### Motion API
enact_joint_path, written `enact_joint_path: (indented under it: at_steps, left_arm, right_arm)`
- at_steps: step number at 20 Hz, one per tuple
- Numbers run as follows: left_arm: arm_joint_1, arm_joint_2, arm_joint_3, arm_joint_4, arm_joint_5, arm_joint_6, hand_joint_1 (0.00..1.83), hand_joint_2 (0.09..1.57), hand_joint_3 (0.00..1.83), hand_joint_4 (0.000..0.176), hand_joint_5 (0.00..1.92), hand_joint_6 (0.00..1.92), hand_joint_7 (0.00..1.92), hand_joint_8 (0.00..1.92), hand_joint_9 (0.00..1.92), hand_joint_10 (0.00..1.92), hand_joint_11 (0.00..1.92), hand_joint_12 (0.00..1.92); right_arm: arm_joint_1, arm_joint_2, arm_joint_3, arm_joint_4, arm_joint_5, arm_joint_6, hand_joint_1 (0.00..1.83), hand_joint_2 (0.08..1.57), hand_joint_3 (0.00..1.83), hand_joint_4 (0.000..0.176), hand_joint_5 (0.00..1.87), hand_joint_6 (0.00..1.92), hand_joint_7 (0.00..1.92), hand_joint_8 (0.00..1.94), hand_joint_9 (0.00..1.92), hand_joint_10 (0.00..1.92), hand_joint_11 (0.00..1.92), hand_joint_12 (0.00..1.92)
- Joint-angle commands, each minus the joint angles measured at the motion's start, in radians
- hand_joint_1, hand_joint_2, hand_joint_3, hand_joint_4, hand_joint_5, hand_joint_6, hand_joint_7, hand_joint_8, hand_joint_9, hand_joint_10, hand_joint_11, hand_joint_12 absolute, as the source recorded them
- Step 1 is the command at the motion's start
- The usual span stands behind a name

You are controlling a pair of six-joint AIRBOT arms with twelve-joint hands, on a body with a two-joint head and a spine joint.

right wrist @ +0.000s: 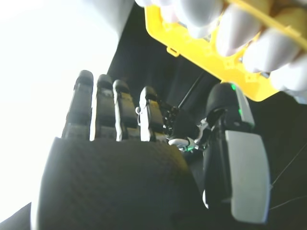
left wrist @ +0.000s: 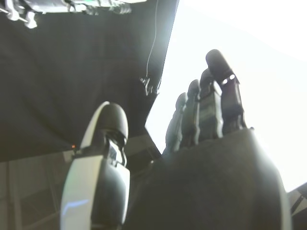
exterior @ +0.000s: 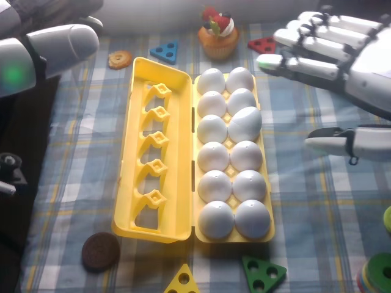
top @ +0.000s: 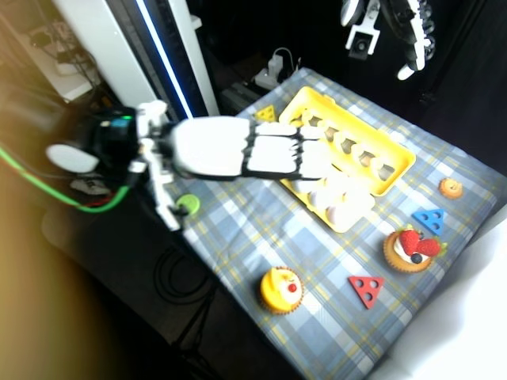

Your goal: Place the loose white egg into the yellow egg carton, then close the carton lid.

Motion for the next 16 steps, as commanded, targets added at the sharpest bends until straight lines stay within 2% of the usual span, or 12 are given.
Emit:
enact_joint_path:
  at_steps: [1, 2, 3, 4, 5, 6, 8, 9, 10, 11, 14, 16]
  left_arm:
    - [-0.001, 0.003, 0.005, -0.017, -0.114, -0.030, 0.49, 1.33, 0.00, 0.013, 0.03, 0.00, 0.04, 0.00, 0.07, 0.00, 0.00, 0.87]
    - [0.004, 0.005, 0.011, -0.008, -0.106, -0.056, 0.49, 1.33, 0.00, 0.015, 0.03, 0.00, 0.02, 0.00, 0.06, 0.00, 0.00, 0.81]
    - [0.008, 0.008, 0.025, 0.007, -0.086, -0.109, 0.48, 1.34, 0.01, 0.000, 0.02, 0.00, 0.01, 0.00, 0.05, 0.00, 0.00, 0.80]
    - [0.008, 0.008, 0.025, 0.008, -0.084, -0.110, 0.46, 1.36, 0.00, 0.000, 0.00, 0.00, 0.01, 0.00, 0.08, 0.02, 0.00, 0.95]
    - [0.015, 0.010, 0.032, 0.011, -0.077, -0.137, 0.43, 1.37, 0.00, 0.000, 0.00, 0.00, 0.02, 0.00, 0.12, 0.03, 0.00, 1.11]
    - [0.022, 0.014, 0.033, 0.011, -0.072, -0.143, 0.39, 1.36, 0.00, 0.000, 0.00, 0.00, 0.03, 0.00, 0.13, 0.04, 0.00, 1.19]
    - [0.034, 0.017, 0.035, 0.011, -0.059, -0.162, 0.28, 1.36, 0.00, 0.000, 0.01, 0.00, 0.04, 0.01, 0.17, 0.07, 0.00, 1.42]
    - [0.045, 0.020, 0.038, 0.017, -0.047, -0.188, 0.20, 1.37, 0.00, 0.000, 0.00, 0.00, 0.03, 0.00, 0.19, 0.08, 0.00, 1.46]
    - [0.055, 0.022, 0.041, 0.022, -0.036, -0.210, 0.20, 1.37, 0.00, 0.000, 0.00, 0.00, 0.03, 0.00, 0.19, 0.08, 0.00, 1.46]
    - [0.080, 0.027, 0.047, 0.024, -0.025, -0.248, 0.11, 1.40, 0.01, 0.000, 0.00, 0.00, 0.00, 0.00, 0.21, 0.10, 0.00, 1.45]
    - [0.124, 0.021, 0.071, 0.033, 0.001, -0.329, 0.00, 1.39, 0.00, 0.000, 0.00, 0.00, 0.00, 0.00, 0.20, 0.08, 0.00, 1.37]
    - [0.127, -0.003, 0.092, 0.070, 0.046, -0.382, 0.00, 1.37, 0.00, 0.000, 0.00, 0.00, 0.00, 0.00, 0.18, 0.06, 0.00, 1.29]
  right_arm:
    - [-0.006, 0.021, -0.018, 0.014, 0.151, -0.029, 0.35, 1.29, 0.00, 0.083, 0.00, 0.00, 0.00, 0.00, 0.00, 0.00, 0.00, 0.10]
    - [-0.020, 0.039, -0.035, 0.030, 0.164, -0.053, 0.34, 1.29, 0.00, 0.079, 0.00, 0.00, 0.00, 0.00, 0.00, 0.00, 0.00, 0.02]
    - [-0.054, 0.076, -0.066, 0.049, 0.186, -0.084, 0.37, 1.32, 0.01, 0.078, 0.00, 0.00, 0.00, 0.00, 0.00, 0.00, 0.00, 0.00]
    - [-0.055, 0.077, -0.067, 0.049, 0.187, -0.086, 0.41, 1.33, 0.01, 0.080, 0.00, 0.00, 0.00, 0.00, 0.00, 0.00, 0.00, 0.00]
    - [-0.076, 0.105, -0.089, 0.059, 0.200, -0.104, 0.40, 1.33, 0.01, 0.074, 0.00, 0.00, 0.00, 0.00, 0.00, 0.00, 0.00, 0.00]
    - [-0.088, 0.120, -0.104, 0.070, 0.207, -0.127, 0.40, 1.33, 0.01, 0.087, 0.00, 0.00, 0.00, 0.00, 0.00, 0.00, 0.00, 0.00]
    - [-0.106, 0.140, -0.125, 0.088, 0.216, -0.165, 0.45, 1.32, 0.00, 0.090, 0.00, 0.00, 0.00, 0.00, 0.00, 0.00, 0.00, 0.00]
    - [-0.116, 0.148, -0.130, 0.095, 0.225, -0.165, 0.45, 1.32, 0.00, 0.093, 0.00, 0.00, 0.00, 0.00, 0.00, 0.00, 0.00, 0.00]
    - [-0.120, 0.152, -0.135, 0.095, 0.230, -0.166, 0.45, 1.32, 0.00, 0.093, 0.00, 0.00, 0.00, 0.00, 0.00, 0.00, 0.00, 0.00]
    - [-0.124, 0.156, -0.141, 0.094, 0.238, -0.168, 0.46, 1.32, 0.00, 0.092, 0.00, 0.00, 0.00, 0.00, 0.00, 0.00, 0.00, 0.00]
    - [-0.126, 0.159, -0.145, 0.093, 0.246, -0.168, 0.47, 1.31, 0.00, 0.067, 0.00, 0.00, 0.00, 0.00, 0.00, 0.00, 0.00, 0.00]
    - [-0.132, 0.164, -0.148, 0.093, 0.247, -0.168, 0.45, 1.31, 0.00, 0.071, 0.00, 0.00, 0.00, 0.00, 0.00, 0.00, 0.00, 0.00]
